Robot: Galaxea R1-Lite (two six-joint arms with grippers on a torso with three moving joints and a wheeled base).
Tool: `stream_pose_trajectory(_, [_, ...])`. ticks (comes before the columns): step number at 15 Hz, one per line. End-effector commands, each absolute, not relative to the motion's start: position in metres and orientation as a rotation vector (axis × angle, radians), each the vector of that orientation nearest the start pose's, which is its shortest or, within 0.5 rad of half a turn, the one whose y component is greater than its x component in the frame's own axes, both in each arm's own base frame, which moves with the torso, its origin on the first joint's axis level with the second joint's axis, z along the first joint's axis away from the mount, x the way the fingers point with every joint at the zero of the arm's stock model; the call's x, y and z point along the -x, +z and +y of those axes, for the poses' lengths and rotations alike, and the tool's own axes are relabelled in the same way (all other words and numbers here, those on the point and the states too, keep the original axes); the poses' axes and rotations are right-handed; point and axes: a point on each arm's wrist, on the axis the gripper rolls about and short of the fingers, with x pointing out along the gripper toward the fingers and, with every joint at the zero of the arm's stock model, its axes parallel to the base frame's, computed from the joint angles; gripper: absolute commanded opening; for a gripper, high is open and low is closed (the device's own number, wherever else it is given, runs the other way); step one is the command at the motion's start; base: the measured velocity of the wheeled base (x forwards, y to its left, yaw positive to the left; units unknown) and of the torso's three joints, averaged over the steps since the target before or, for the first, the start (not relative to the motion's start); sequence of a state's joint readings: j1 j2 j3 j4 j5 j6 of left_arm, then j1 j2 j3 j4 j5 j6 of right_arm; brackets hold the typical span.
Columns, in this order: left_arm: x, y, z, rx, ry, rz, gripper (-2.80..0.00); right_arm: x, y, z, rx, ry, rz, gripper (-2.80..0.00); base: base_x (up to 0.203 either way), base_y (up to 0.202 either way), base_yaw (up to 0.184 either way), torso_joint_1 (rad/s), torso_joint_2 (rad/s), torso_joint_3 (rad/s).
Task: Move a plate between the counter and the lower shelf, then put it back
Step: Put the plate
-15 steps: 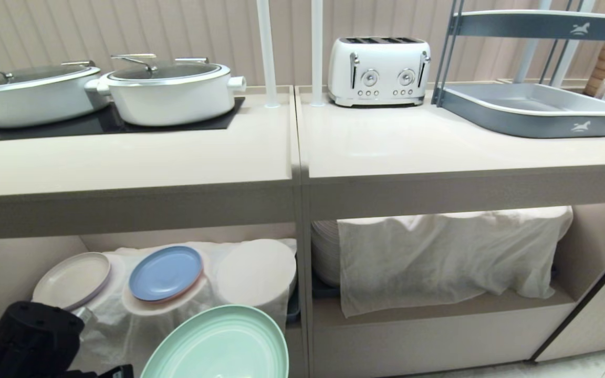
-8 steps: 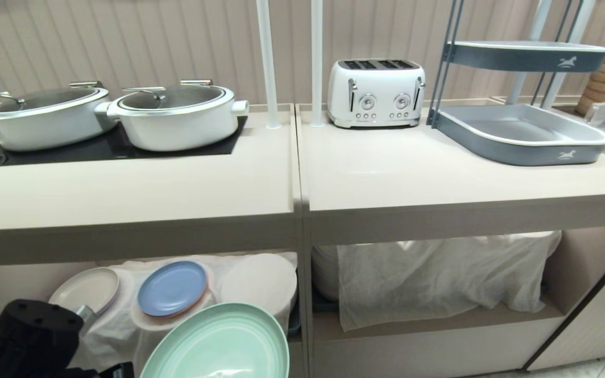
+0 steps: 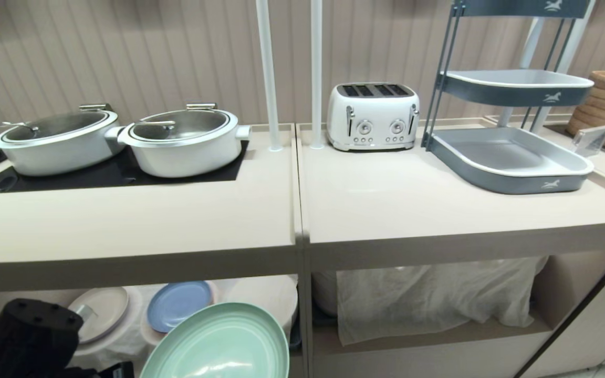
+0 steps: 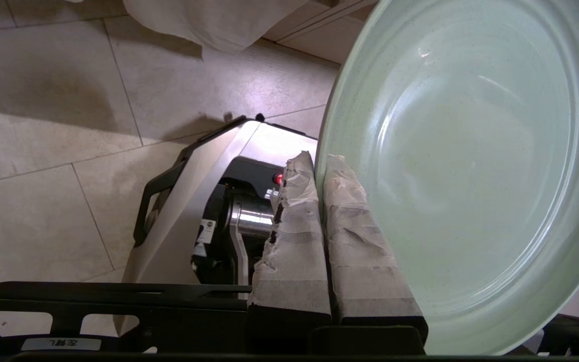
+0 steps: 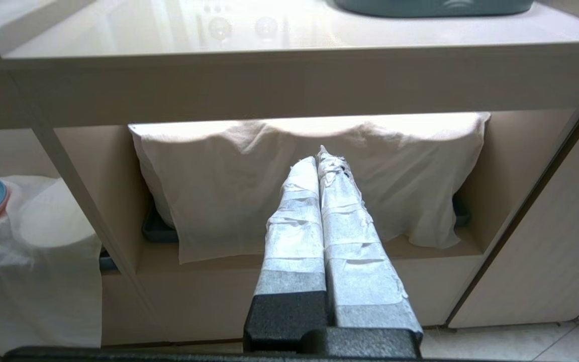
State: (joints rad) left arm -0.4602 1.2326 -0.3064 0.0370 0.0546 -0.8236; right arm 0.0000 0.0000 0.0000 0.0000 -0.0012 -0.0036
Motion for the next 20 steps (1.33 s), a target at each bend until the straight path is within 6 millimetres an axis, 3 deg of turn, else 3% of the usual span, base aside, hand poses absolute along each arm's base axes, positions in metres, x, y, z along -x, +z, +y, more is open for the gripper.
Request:
stream_pose_trajectory(1, [-0.1121,0.1046,-0.0542,0.510,0.036,1.018,-2.80,0.0228,0.0755,0.0000,0.005,0.000,0.000,-2.80,0.000,0.000,0.000,0.298,-0.61,-0.309])
stream_pose_trajectory(20, [-0.1129,0.1057,-0.0546,0.513,0.032,1.013,-2.80,0.0228,0.0755,0.0000,0.003,0.000,0.000,-2.80,0.000,0.000,0.000,0.171,-0.35,-0.179])
